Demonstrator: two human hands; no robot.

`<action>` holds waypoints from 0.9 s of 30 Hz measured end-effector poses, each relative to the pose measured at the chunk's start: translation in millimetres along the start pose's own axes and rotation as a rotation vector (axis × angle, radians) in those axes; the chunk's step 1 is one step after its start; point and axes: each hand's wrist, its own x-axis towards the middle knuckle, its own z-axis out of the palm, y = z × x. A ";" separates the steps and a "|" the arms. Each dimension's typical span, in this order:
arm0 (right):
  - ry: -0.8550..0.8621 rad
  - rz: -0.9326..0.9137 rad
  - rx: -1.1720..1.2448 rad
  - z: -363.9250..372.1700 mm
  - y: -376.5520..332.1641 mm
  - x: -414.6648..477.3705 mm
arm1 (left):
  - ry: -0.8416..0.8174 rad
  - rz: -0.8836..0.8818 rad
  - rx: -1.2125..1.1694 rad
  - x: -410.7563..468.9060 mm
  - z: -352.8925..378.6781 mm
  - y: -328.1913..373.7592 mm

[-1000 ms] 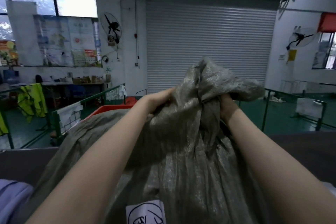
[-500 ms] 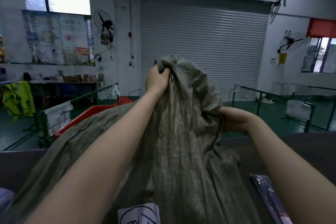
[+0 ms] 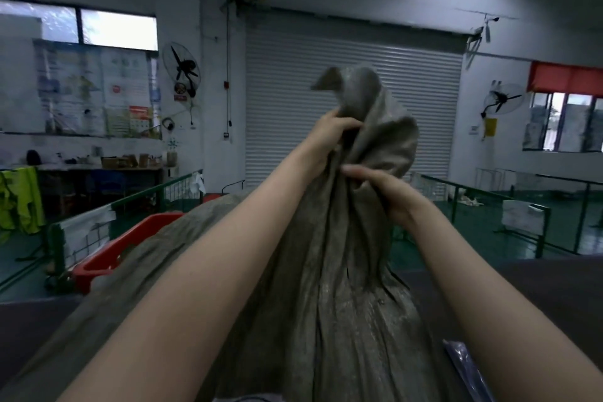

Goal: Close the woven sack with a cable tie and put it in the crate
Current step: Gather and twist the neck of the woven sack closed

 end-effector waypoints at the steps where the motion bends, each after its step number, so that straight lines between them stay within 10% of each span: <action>1: 0.022 0.010 -0.063 6.3 3.7 4.9 | -0.091 -0.022 -0.014 -2.2 6.3 2.1; 4: 0.238 0.018 -0.096 12.2 14.8 17.3 | -0.258 -0.071 0.013 -8.5 7.8 4.5; 12: 0.405 0.057 0.215 2.9 28.4 17.0 | 0.170 -0.053 0.491 1.8 -40.0 -28.6; 19: 0.209 -0.041 0.307 24.9 12.8 -8.3 | -0.228 -0.425 0.254 -11.4 -49.4 -52.8; 27: 0.388 0.236 -0.073 -4.1 14.5 -3.5 | 0.426 -0.112 0.282 1.2 -54.0 -51.7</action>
